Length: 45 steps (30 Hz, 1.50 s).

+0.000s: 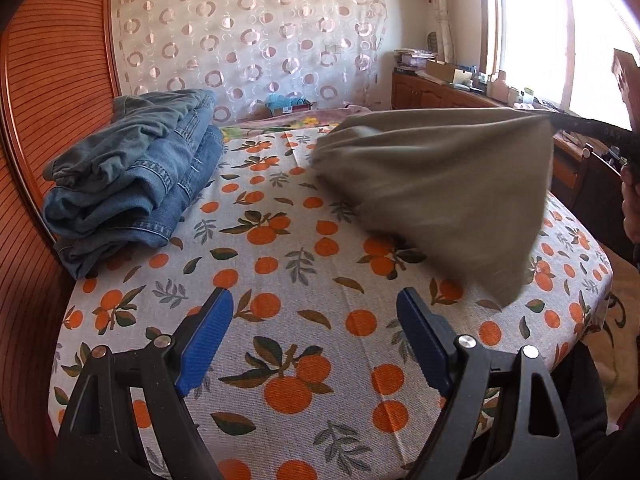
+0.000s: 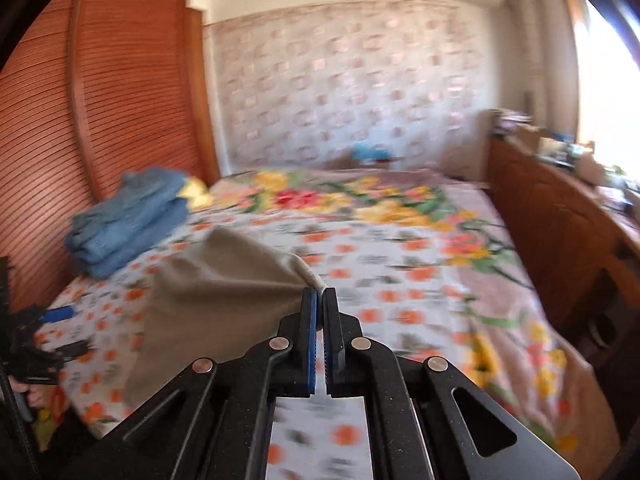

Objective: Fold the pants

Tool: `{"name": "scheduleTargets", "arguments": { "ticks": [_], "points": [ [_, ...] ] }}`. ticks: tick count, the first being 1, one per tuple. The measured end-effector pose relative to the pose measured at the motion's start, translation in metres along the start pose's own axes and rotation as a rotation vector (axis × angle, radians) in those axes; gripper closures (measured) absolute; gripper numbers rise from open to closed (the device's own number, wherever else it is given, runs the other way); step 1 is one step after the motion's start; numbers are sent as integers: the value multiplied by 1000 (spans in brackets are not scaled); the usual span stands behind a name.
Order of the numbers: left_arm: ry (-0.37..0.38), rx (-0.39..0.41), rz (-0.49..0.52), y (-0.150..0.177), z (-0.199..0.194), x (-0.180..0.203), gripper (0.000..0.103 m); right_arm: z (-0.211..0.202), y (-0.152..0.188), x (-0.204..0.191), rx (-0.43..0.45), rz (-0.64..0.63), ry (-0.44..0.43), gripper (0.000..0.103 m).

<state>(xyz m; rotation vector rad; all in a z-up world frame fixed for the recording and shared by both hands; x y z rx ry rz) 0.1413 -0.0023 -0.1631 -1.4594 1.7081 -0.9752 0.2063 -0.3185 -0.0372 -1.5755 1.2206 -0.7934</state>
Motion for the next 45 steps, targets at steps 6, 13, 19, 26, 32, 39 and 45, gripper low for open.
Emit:
{"name": "scheduleTargets", "arguments": {
  "ticks": [6,13,19,26,32,39,45],
  "points": [
    [10,1,4,-1,2,5,18,-17,37,50,-92,5,167,100],
    [12,-8,8,-1,4,9,18,-41,50,19,-106,4,169,79],
    [12,-9,6,-1,5,10,18,-43,56,-45,-109,5,38,69],
    [21,-15,9,2,5,12,18,-58,89,-106,-181,-24,-134,69],
    [56,-14,20,-3,5,24,18,-67,93,-79,-208,-12,-118,69],
    [175,-20,90,-14,11,75,18,-98,87,-41,-217,16,-18,69],
    [328,-59,126,-16,18,121,24,-119,82,-28,-201,49,43,69]
  ]
}}
Point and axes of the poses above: each gripper's, at about its wrist camera, not at the fingertips, and z roughly the way its jaws point, x to its right, y to its underside, the point moved 7 cm from there along z, roughly the way its jaws point, and after that the axes turned 11 degrees about x, right-handed, at the moved point
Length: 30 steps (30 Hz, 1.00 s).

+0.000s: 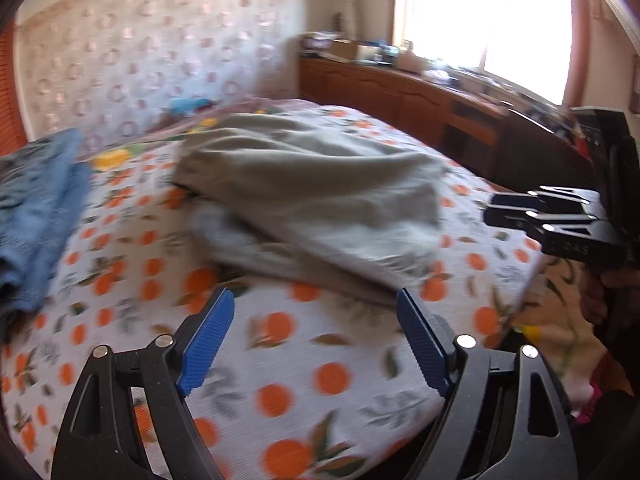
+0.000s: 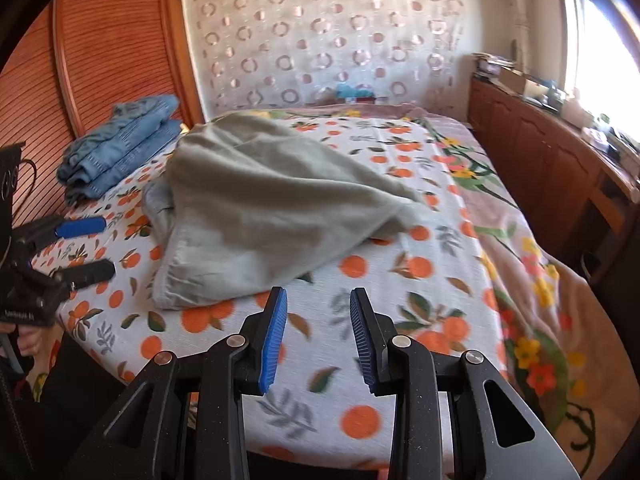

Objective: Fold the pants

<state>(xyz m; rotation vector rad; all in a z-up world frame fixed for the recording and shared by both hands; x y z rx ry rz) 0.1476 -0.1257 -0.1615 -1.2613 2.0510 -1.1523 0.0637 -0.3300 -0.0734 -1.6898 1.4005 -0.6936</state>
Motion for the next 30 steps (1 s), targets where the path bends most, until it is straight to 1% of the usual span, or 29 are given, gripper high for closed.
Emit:
{"name": "scheduleTargets", "arguments": {
  "ticks": [1,3,4,7,8,10,11,14,18,19,20,22,25,28,30],
  "points": [
    [24,-15,-1,0,5,6,28,-1,0,4,3,5,5,69],
    [45,-32,-3,1,10,13,32,-7,1,11,6,16,18,69],
    [55,-40,-2,1,13,16,36,-6,3,11,7,21,24,69],
    [100,-64,-6,3,17,28,41,0,3,11,5,33,36,69],
    [122,-72,-13,4,18,32,48,0,4,12,5,35,40,69],
    [172,-106,-19,9,22,41,58,2,6,11,2,44,43,69],
    [179,-113,-15,11,24,44,59,3,6,11,1,47,42,69],
    [188,-121,6,14,28,51,68,3,7,13,-4,54,45,69],
    [193,-113,26,10,33,57,72,5,7,13,-6,53,44,69],
    [193,-111,36,8,36,59,81,6,8,12,-6,51,43,69],
    [192,-110,43,7,38,61,93,8,8,11,-7,49,41,69],
    [203,-97,48,-1,36,62,98,10,9,10,-7,51,37,69],
    [223,-59,29,-22,28,60,99,13,9,5,-2,56,17,69],
    [202,-12,55,-52,21,57,100,16,7,-3,10,59,-8,69],
    [203,24,71,-76,12,56,100,18,4,-9,22,60,-27,69]
  ]
}}
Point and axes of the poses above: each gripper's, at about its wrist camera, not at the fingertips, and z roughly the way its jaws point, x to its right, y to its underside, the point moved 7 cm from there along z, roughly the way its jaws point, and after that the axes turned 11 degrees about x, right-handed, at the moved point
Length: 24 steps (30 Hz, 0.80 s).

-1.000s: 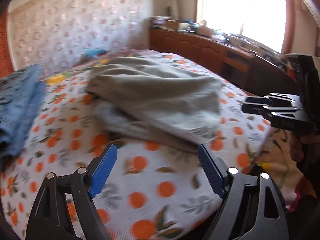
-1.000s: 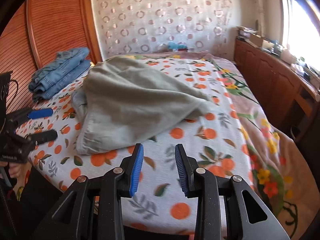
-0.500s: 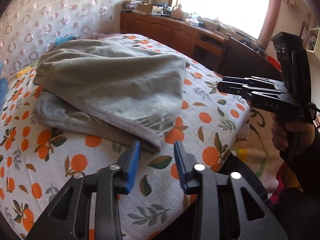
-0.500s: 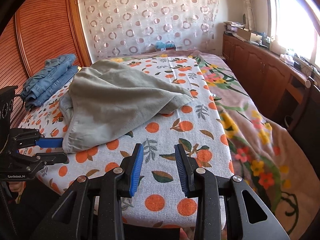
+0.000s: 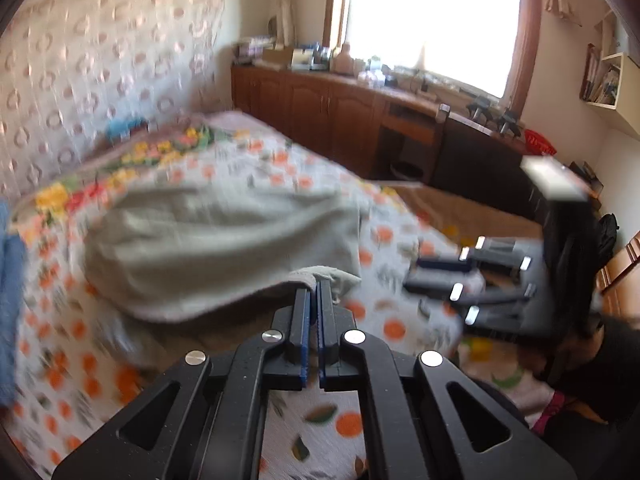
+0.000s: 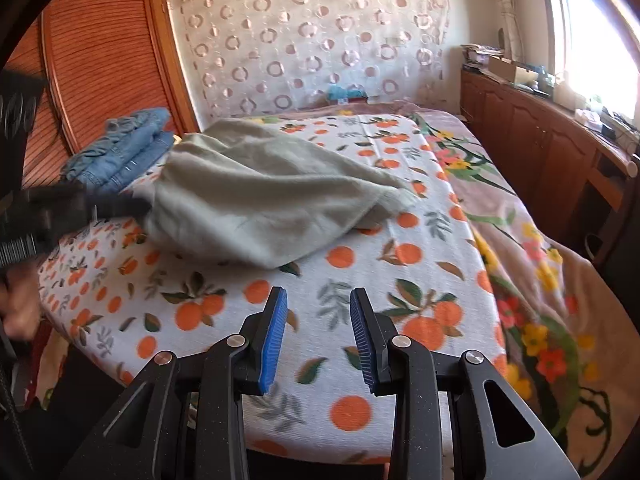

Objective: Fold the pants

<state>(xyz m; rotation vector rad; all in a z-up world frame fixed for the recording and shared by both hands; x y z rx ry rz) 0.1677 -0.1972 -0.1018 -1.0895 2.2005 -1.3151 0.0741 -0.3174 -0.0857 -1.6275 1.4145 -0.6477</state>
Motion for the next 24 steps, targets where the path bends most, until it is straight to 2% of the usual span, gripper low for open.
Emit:
{"name": "scheduleTargets", "arguments": {
  "ticks": [5,9,13,19,24],
  "points": [
    [-15,69,60,-67,-19,2,100,4,-10,-15,41,12,-69,68],
    [-32,116,97,-121,-36,8,100,4,-23,-23,88,25,-117,51],
    [-61,166,113,-166,-53,10,100,2,-30,-25,129,20,-133,46],
    [-94,248,120,-221,-88,17,100,-12,-34,-22,180,13,-134,45],
    [-93,312,68,-245,-120,12,100,-19,-35,-21,208,1,-131,45]
  ]
}}
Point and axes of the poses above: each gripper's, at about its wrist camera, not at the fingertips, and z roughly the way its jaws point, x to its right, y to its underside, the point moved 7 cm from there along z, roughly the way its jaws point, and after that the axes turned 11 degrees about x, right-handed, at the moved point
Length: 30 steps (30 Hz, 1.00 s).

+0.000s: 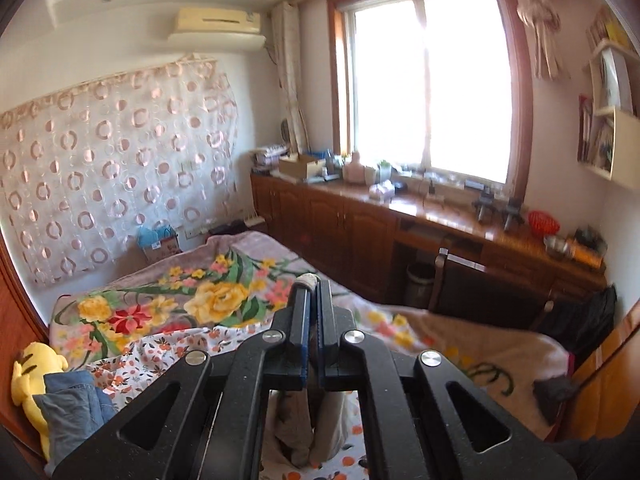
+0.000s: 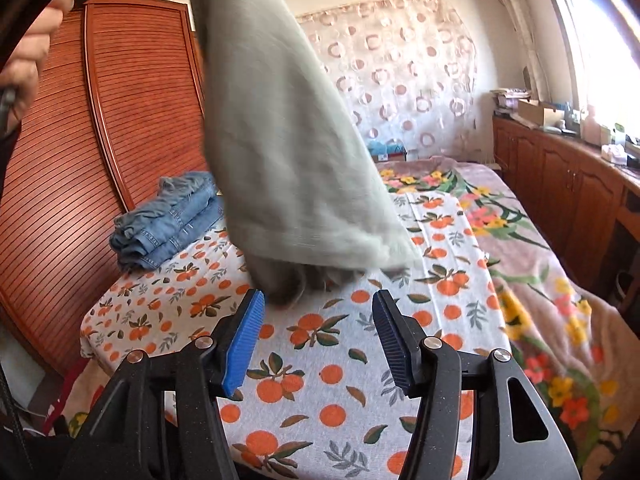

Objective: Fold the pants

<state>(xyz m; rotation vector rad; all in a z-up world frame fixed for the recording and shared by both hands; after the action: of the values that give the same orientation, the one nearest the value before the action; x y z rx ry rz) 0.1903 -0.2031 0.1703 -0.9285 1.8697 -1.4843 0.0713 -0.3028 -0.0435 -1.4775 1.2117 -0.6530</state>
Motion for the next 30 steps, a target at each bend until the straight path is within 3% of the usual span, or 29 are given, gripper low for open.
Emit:
{"name": "scheduleTargets", "arguments": {
  "ticks": [3,6,13,18,30],
  "points": [
    [-69,18,-11,-3,-7,-19,100,0,3,-2,2,2,-4,45],
    [-119,-37,-62,23,2,-54,100,7,8,-3,-14,11,-9,45],
    [-323,-240,-144,158,36,-152,100,36,30,-12,-99,16,-24,44],
    [-380,-309,-232,224,26,-185,100,57,42,-29,-155,2,-71,45],
    [-414,-343,-278,257,10,-210,100,85,52,-67,-238,-17,-180,45]
  ]
}}
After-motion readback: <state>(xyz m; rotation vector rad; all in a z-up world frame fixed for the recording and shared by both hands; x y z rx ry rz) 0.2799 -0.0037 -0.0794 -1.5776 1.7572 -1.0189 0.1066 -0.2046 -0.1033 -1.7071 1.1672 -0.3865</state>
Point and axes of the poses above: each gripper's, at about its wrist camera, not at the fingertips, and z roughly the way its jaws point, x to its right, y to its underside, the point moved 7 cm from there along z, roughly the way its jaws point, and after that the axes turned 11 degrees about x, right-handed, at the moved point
